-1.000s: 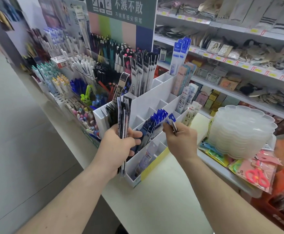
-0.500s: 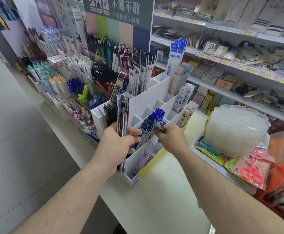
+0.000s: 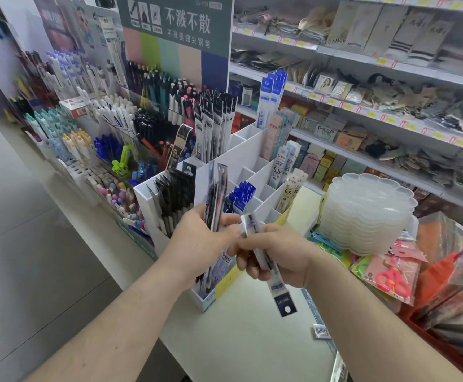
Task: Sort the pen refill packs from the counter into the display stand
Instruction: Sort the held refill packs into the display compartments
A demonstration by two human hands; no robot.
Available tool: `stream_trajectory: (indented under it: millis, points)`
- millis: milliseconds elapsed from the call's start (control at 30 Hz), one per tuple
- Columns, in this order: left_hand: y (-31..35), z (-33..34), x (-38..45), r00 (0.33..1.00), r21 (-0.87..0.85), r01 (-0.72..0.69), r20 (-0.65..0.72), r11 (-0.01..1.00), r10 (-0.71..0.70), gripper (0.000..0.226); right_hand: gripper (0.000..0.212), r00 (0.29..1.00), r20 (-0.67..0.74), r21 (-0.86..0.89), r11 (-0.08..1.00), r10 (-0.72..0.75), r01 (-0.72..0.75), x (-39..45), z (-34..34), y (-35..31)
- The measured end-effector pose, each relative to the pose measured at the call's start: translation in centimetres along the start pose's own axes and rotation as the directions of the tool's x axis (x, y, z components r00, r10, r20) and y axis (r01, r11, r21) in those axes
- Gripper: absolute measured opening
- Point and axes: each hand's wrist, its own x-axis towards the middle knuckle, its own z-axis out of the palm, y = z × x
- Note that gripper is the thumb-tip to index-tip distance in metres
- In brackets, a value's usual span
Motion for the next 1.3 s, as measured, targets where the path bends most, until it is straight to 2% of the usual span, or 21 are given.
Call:
stream_trajectory:
  millis: [133, 200, 233, 333, 433, 500, 600, 633, 700, 800, 867, 967, 1133, 1300]
  points:
    - [0.9, 0.6, -0.3, 0.995, 0.018, -0.085, 0.054, 0.996, 0.084, 0.014, 0.020, 0.989, 0.145, -0.057, 0.998, 0.019, -0.011, -0.6, 0.3, -0.4]
    - [0.8, 0.6, -0.2, 0.995, 0.025, -0.103, 0.006, 0.994, 0.103, 0.011, 0.020, 0.985, 0.171, -0.080, 0.997, 0.033, -0.020, -1.1, -0.3, -0.3]
    - [0.7, 0.4, -0.1, 0.995, 0.027, -0.098, -0.023, 0.995, 0.098, 0.015, 0.028, 0.986, 0.159, -0.093, 0.995, 0.049, -0.034, -1.4, -0.8, -0.2]
    - [0.1, -0.5, 0.1, 0.993, -0.010, -0.061, -0.099, 0.998, 0.060, 0.023, 0.043, 0.995, 0.080, -0.032, 0.998, 0.051, -0.049, -2.7, -3.3, 0.7]
    - [-0.2, -1.2, 0.0, 0.990, -0.005, -0.024, -0.140, 1.000, 0.023, 0.024, 0.045, 1.000, -0.005, 0.239, 0.971, -0.030, 0.031, -3.7, -5.2, 1.2]
    - [-0.4, -1.3, -0.2, 0.992, 0.025, -0.006, -0.122, 1.000, 0.009, 0.021, 0.036, 0.989, -0.087, 0.379, 0.914, -0.121, 0.145, -3.7, -5.3, 1.1]
    - [-0.5, -1.0, -0.6, 0.996, 0.071, 0.039, -0.078, 0.997, -0.034, 0.021, 0.024, 0.947, -0.263, 0.445, 0.847, -0.186, 0.291, -2.7, -3.5, 1.1]
    - [-0.5, -0.9, -0.7, 0.997, 0.075, 0.054, -0.059, 0.996, -0.049, 0.022, 0.016, 0.926, -0.326, 0.432, 0.840, -0.192, 0.327, -2.3, -2.8, 1.1]
    - [-0.4, -0.8, -0.8, 0.996, 0.067, 0.080, -0.044, 0.995, -0.077, 0.020, 0.021, 0.856, -0.469, 0.334, 0.853, -0.218, 0.400, -1.6, -1.9, 1.1]
    - [-0.2, -1.2, -0.9, 0.988, -0.018, 0.125, -0.089, 0.992, -0.126, 0.017, 0.025, 0.640, -0.716, 0.119, 0.854, -0.279, 0.506, -1.5, -1.9, 0.7]
    - [0.0, -1.6, -1.1, 0.983, -0.094, 0.138, -0.105, 0.986, -0.148, 0.024, 0.025, 0.532, -0.784, -0.003, 0.860, -0.319, 0.510, -1.2, -1.8, 0.7]
    - [0.1, -2.1, -1.4, 0.978, -0.113, 0.123, -0.153, 0.986, -0.140, 0.031, 0.025, 0.518, -0.777, -0.127, 0.895, -0.357, 0.427, -0.1, -0.3, 1.5]
    - [0.1, -2.6, -1.5, 0.964, -0.029, 0.061, -0.259, 0.998, -0.067, 0.037, 0.025, 0.534, -0.768, -0.199, 0.924, -0.354, 0.326, 2.4, 1.8, 2.8]
    - [0.0, -2.8, -1.4, 0.960, -0.012, 0.067, -0.272, 0.998, -0.068, 0.035, 0.030, 0.545, -0.739, -0.292, 0.917, -0.396, 0.271, 5.0, 2.9, 3.8]
